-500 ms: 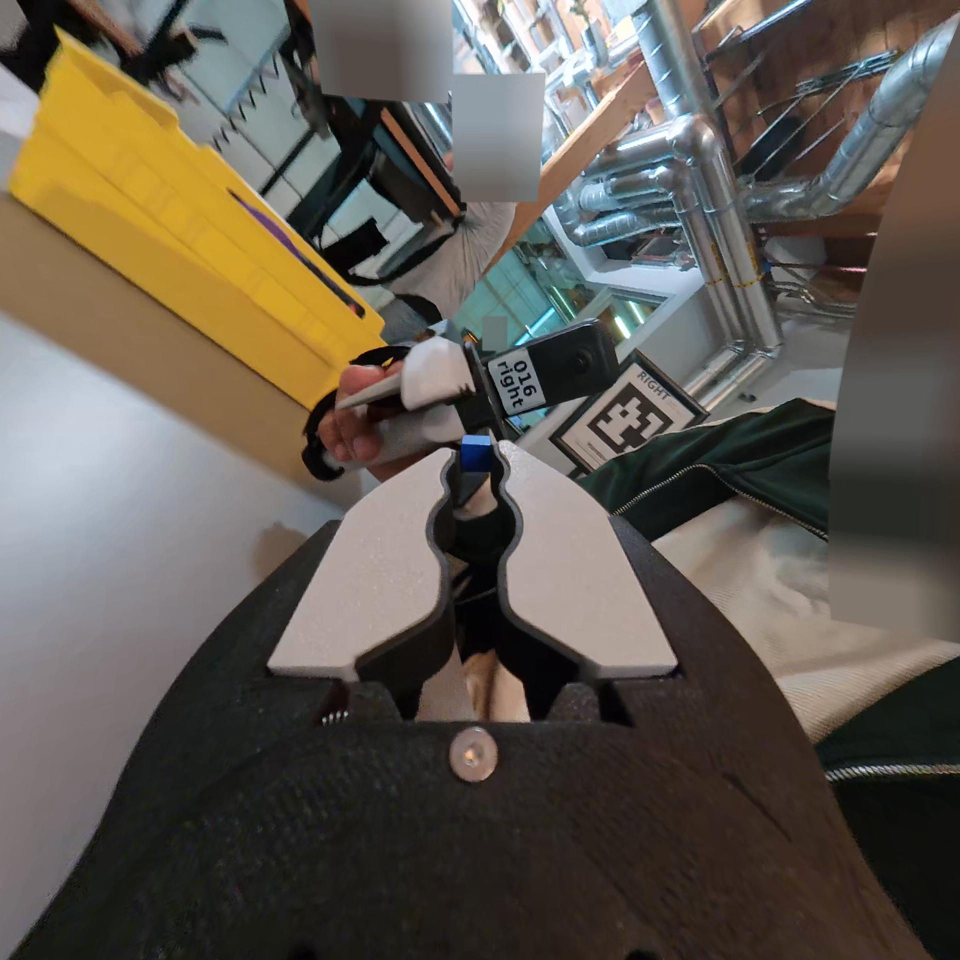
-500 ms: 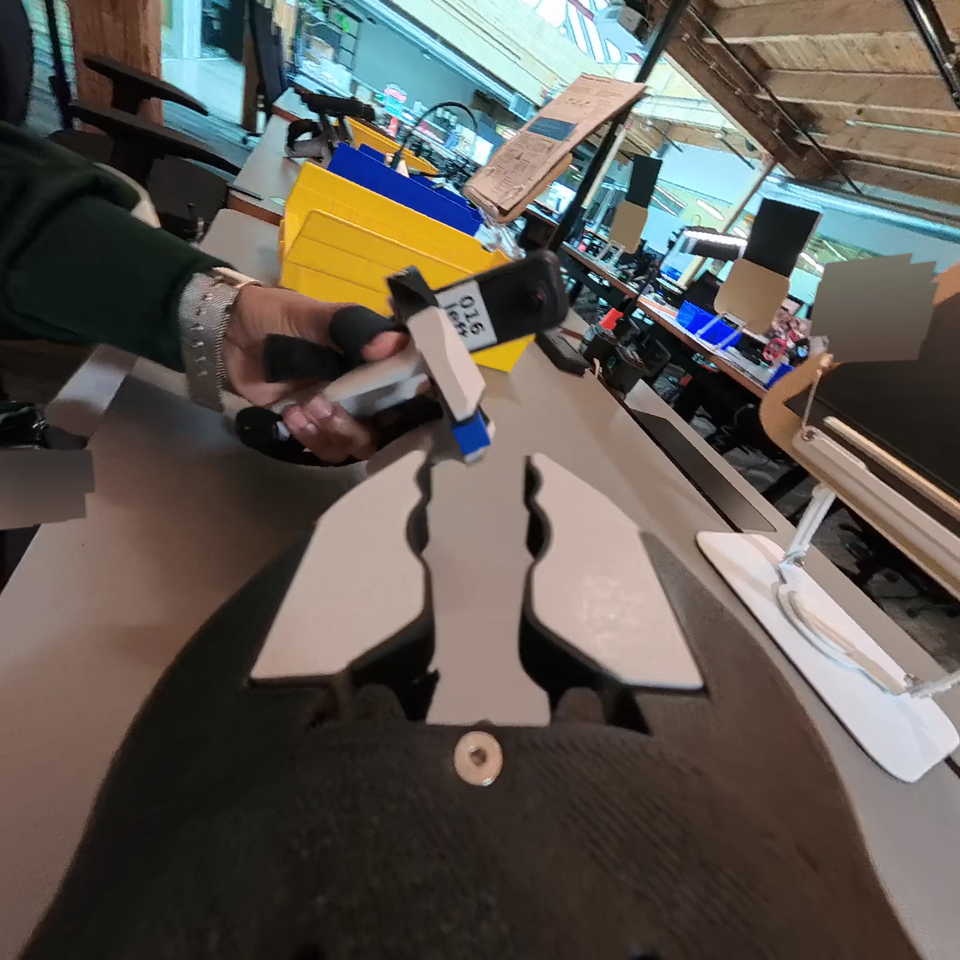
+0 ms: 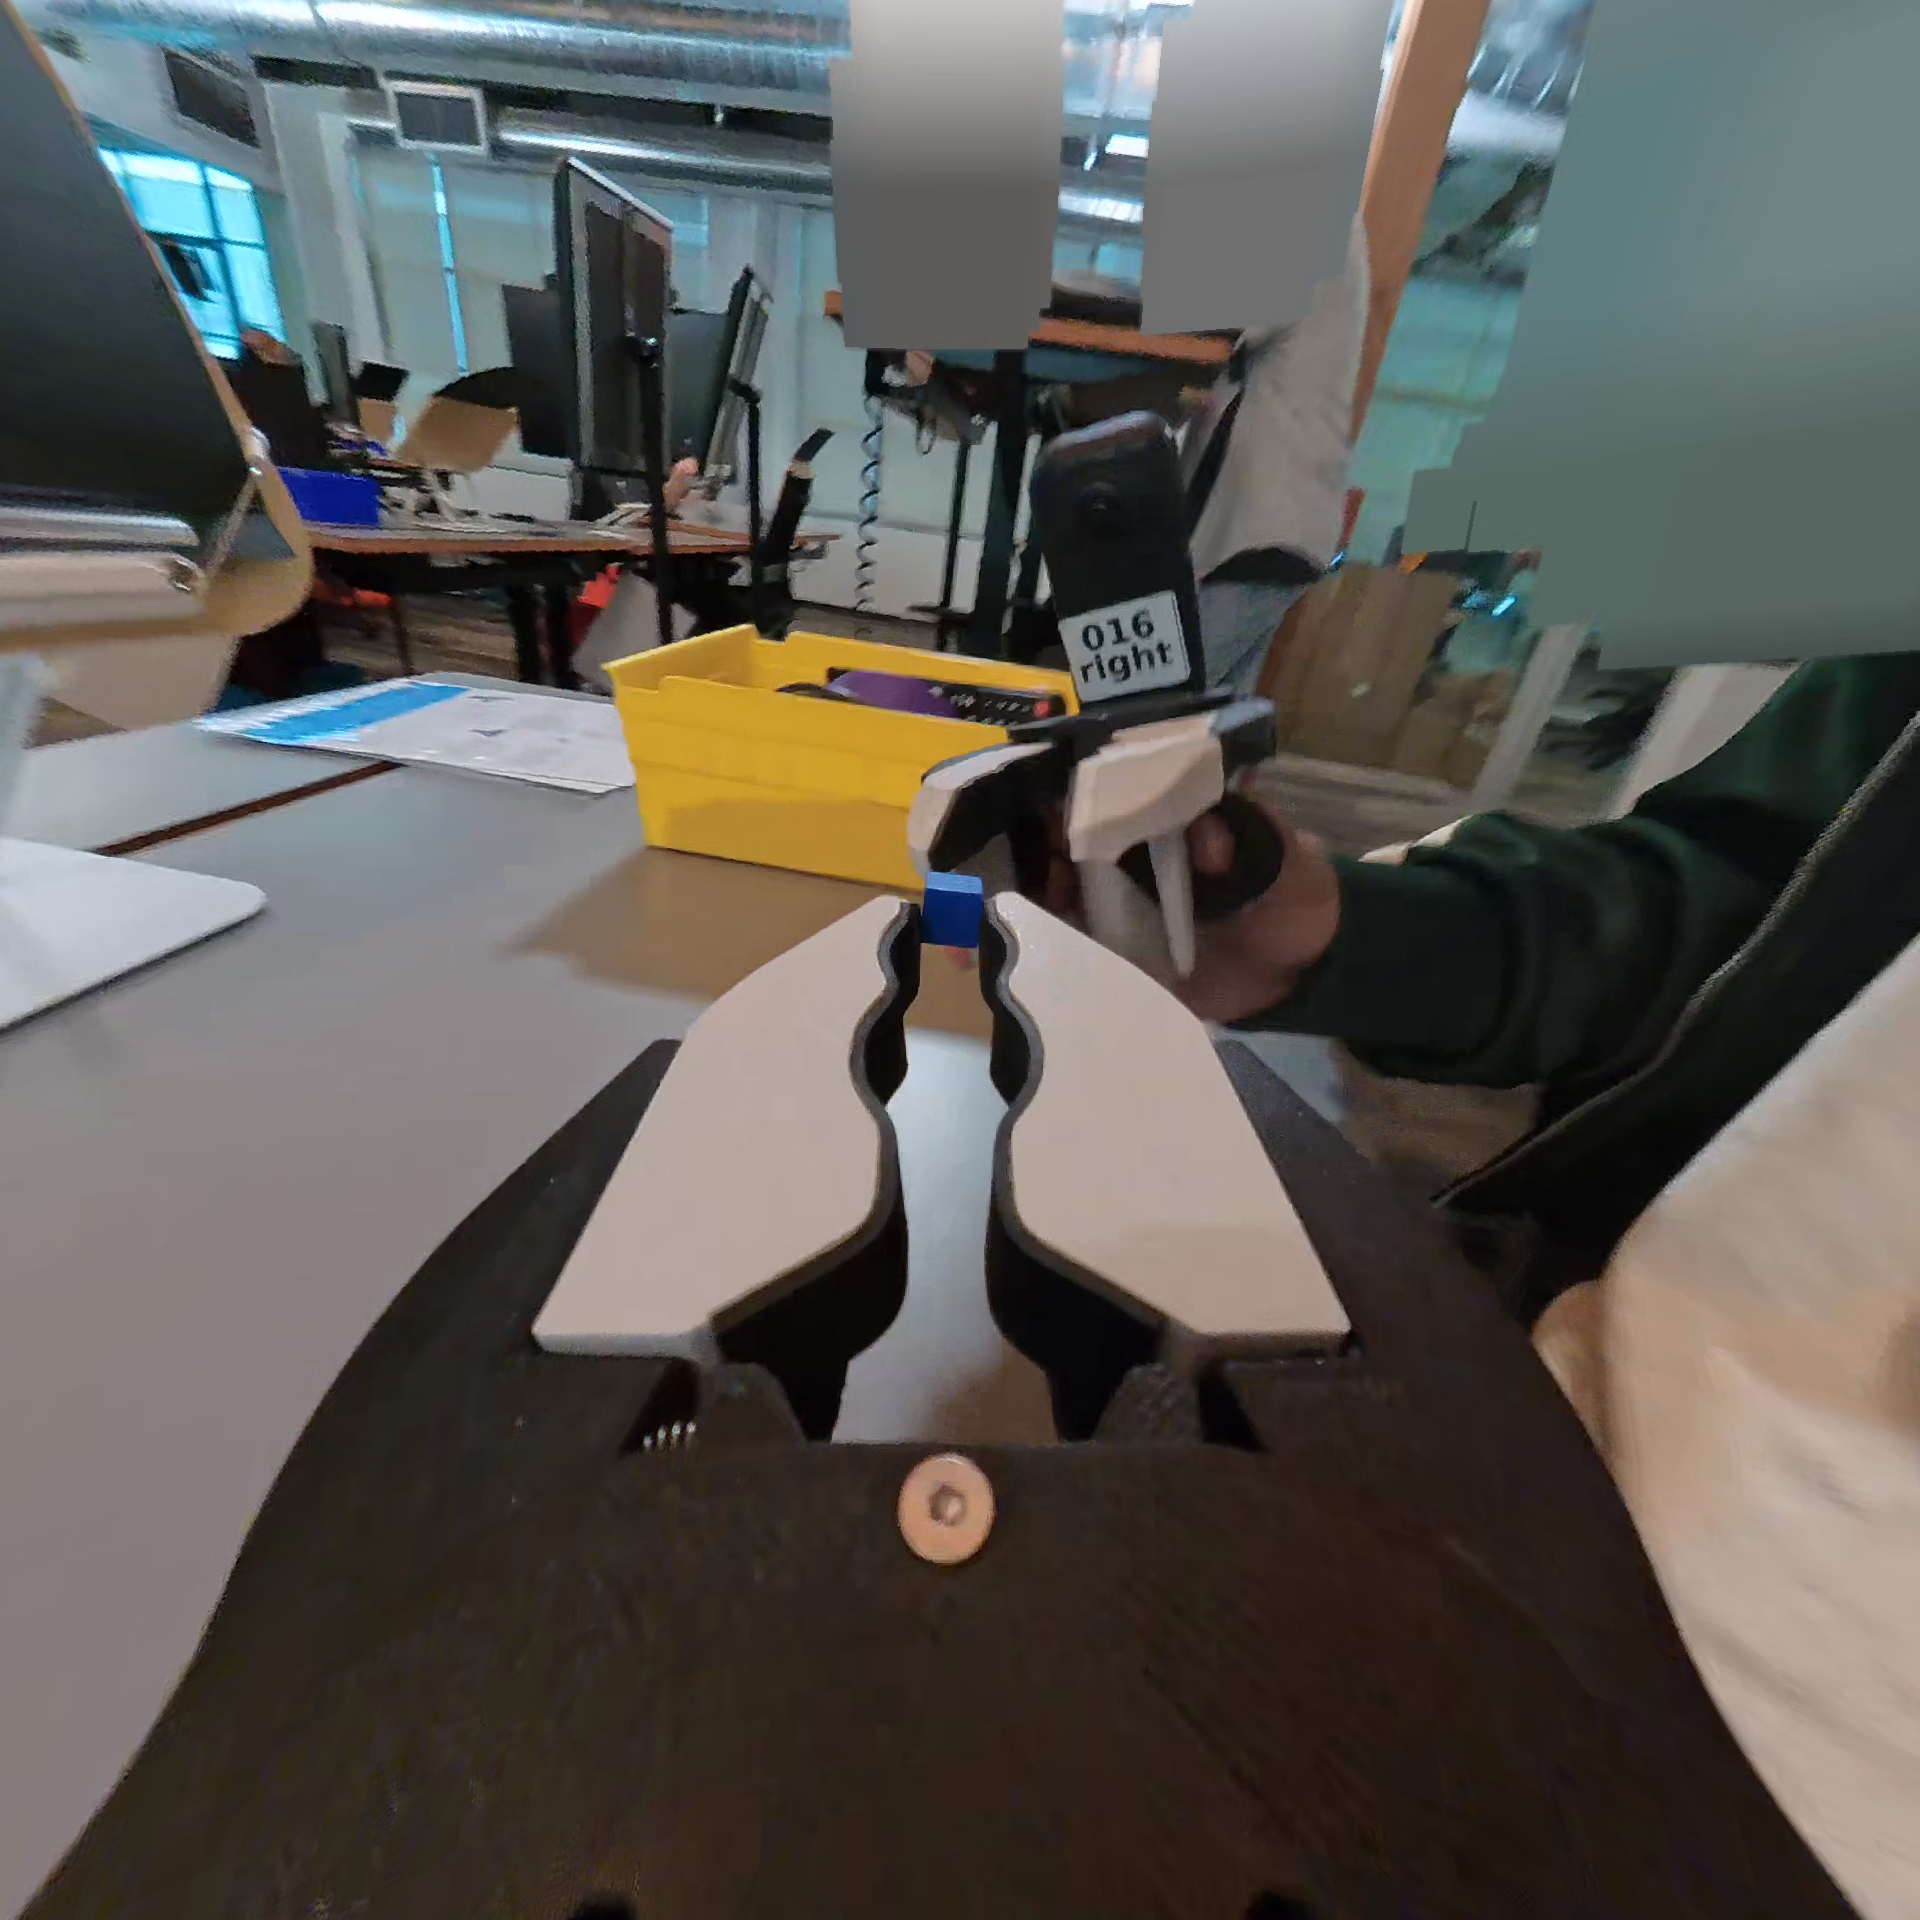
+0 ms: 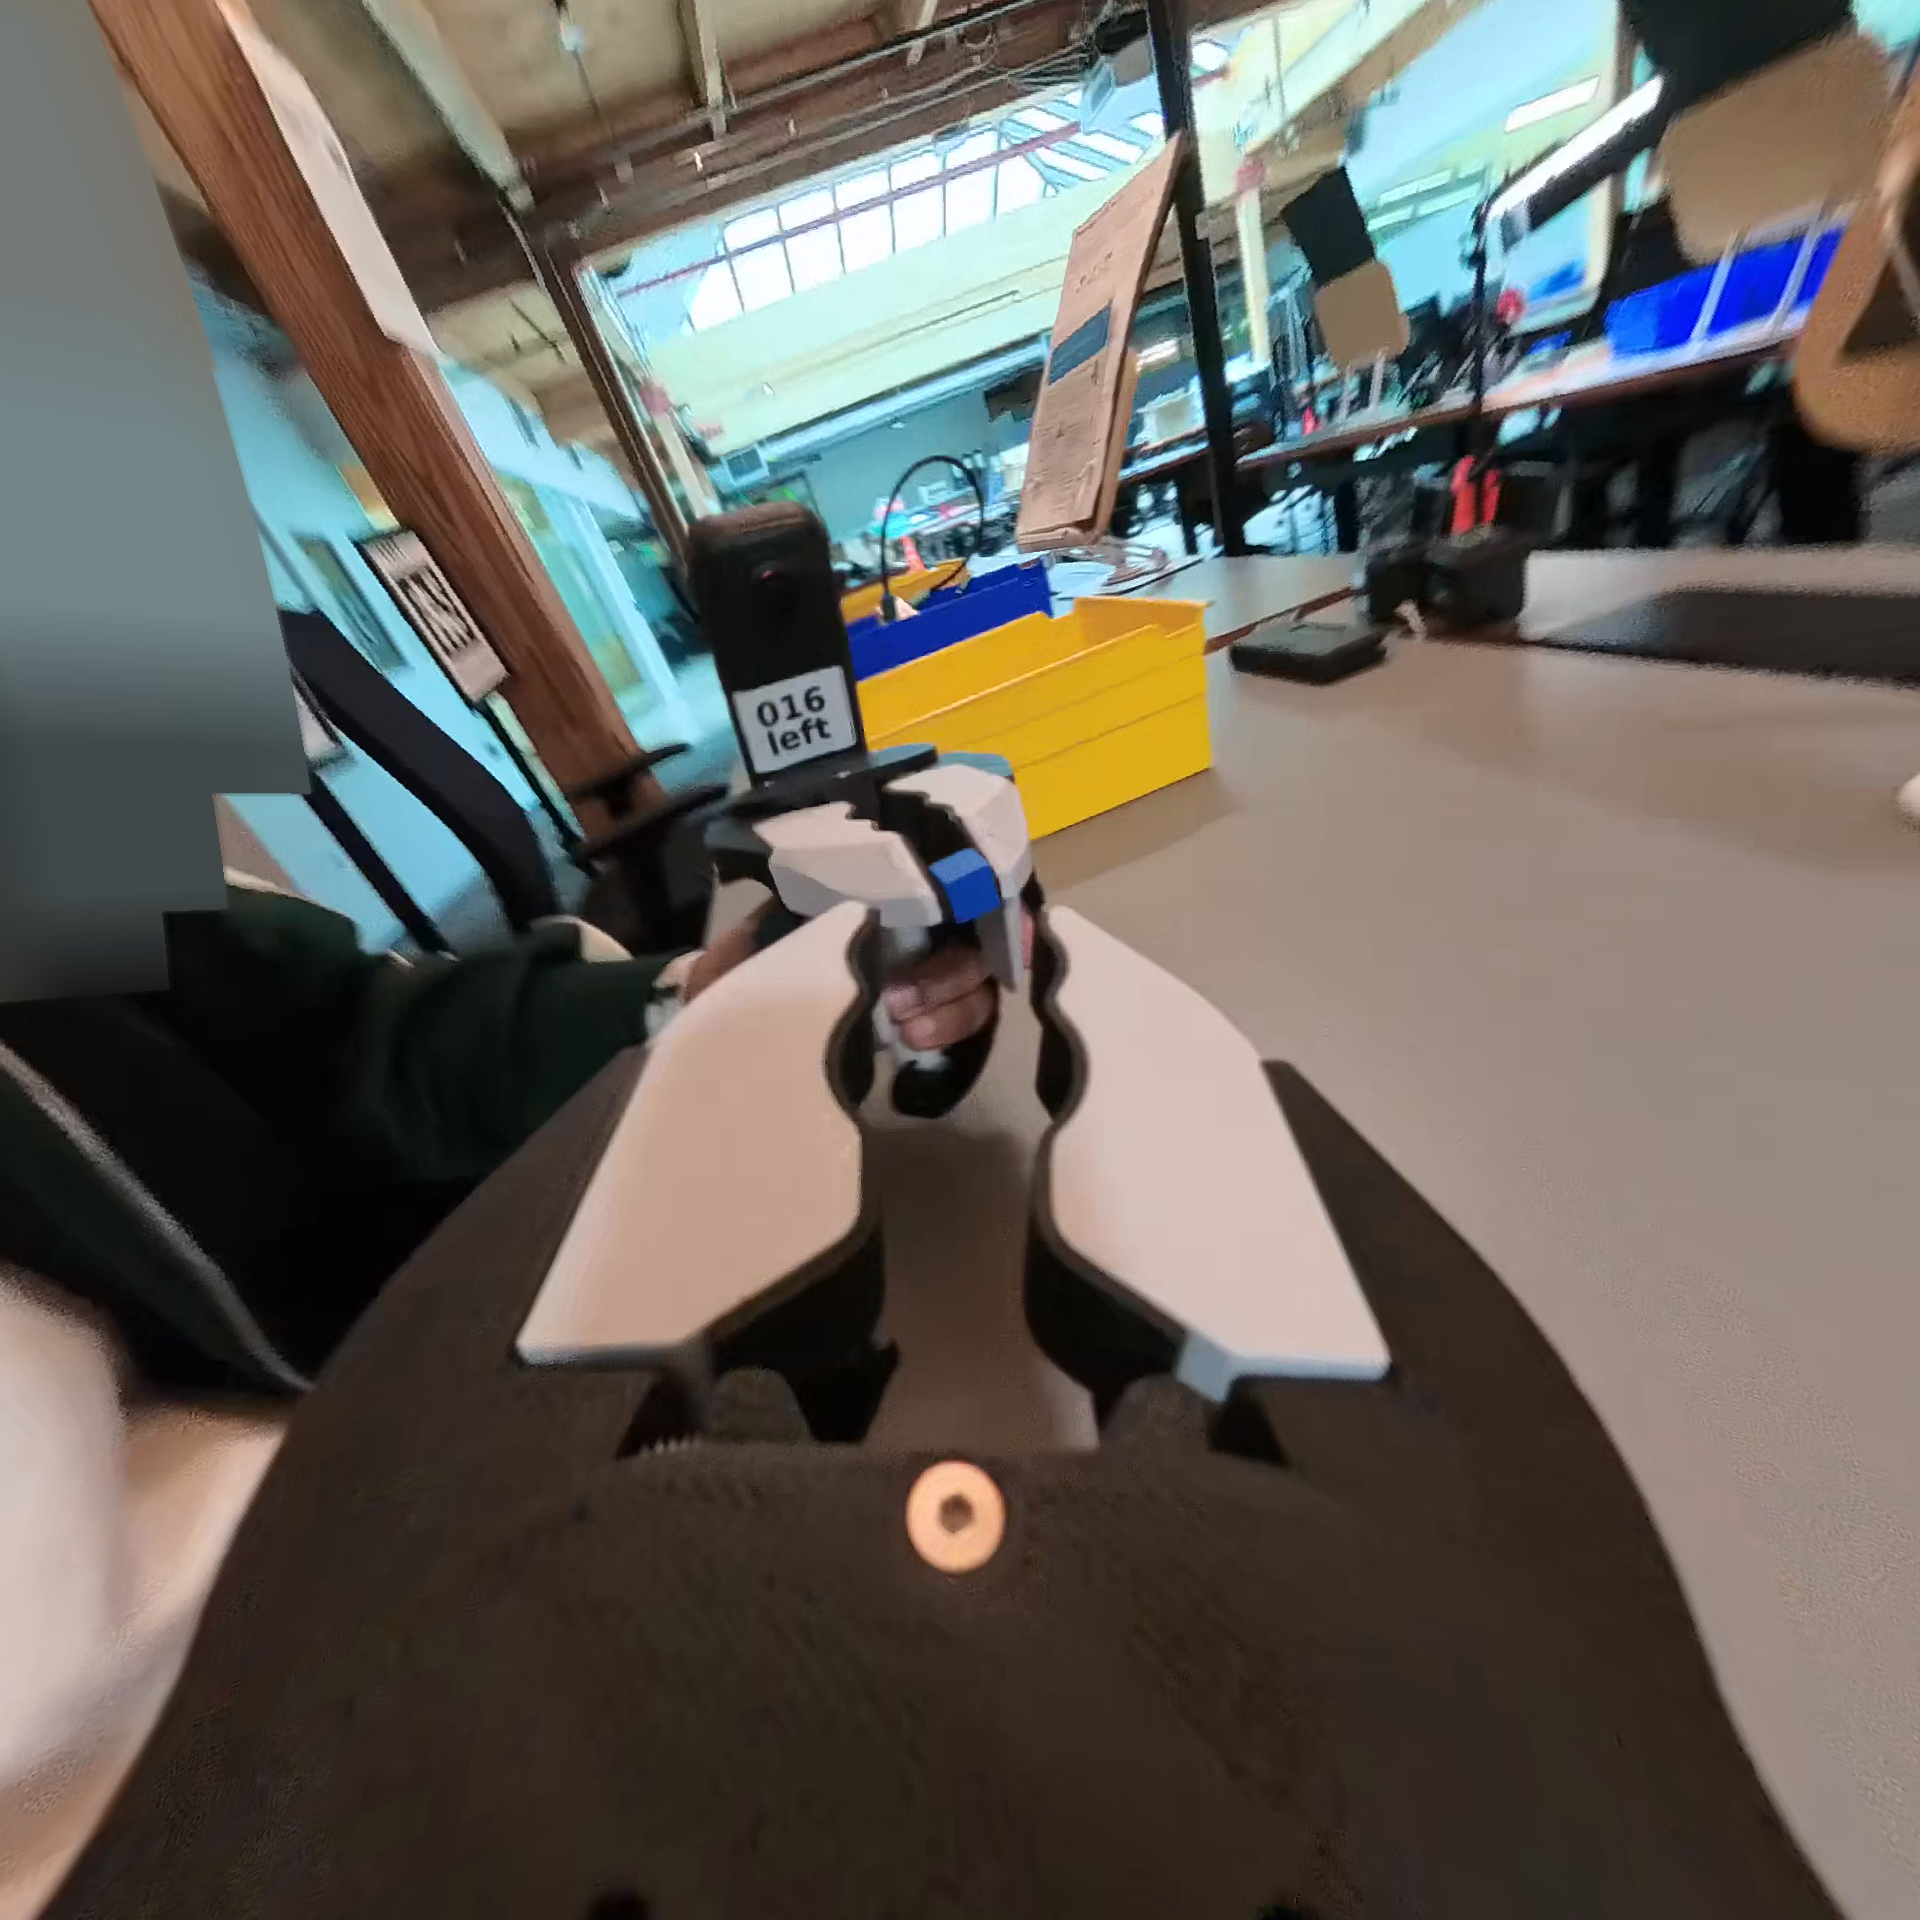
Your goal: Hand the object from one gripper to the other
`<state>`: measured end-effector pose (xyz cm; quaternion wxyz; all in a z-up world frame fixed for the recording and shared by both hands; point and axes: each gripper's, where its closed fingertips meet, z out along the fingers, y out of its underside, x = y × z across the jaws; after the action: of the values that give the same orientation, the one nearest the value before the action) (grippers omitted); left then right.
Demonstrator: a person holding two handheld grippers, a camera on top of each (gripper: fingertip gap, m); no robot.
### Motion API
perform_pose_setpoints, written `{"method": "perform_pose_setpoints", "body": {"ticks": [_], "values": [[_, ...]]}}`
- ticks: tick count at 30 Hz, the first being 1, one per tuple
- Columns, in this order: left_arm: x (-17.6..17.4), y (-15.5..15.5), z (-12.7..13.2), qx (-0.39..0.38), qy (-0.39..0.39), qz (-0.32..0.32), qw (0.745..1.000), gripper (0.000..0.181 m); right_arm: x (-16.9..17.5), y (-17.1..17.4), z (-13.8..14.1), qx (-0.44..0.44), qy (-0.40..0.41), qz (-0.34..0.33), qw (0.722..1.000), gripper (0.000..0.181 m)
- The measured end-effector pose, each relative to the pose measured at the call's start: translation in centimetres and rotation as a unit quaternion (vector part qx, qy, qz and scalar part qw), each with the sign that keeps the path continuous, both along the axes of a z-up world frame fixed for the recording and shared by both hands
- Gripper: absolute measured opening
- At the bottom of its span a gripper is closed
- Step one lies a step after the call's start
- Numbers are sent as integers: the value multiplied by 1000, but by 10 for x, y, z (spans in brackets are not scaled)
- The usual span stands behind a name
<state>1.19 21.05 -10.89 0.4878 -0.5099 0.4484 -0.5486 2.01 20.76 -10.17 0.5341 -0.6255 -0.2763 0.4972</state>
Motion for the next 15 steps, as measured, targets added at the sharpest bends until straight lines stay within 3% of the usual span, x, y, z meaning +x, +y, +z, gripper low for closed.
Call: {"method": "perform_pose_setpoints", "body": {"ticks": [4, 8, 11, 15], "values": [[3, 5, -17, 117, 98, 67, 986, 11, 7, 8, -11, -82, 11, -4, 997, 18], [1, 22, -42, 212, 233, 160, 935, 12, 7, 14, -36, -115, -69, -36, 990, 14], [5, 21, -51, 250, 275, 174, 912, 12, 3, 15, -52, -128, -116, -48, 984, 17], [8, 18, -59, 306, 321, 184, 877, 12, 0, 16, -55, -154, -99, -47, 982, 19]]}}
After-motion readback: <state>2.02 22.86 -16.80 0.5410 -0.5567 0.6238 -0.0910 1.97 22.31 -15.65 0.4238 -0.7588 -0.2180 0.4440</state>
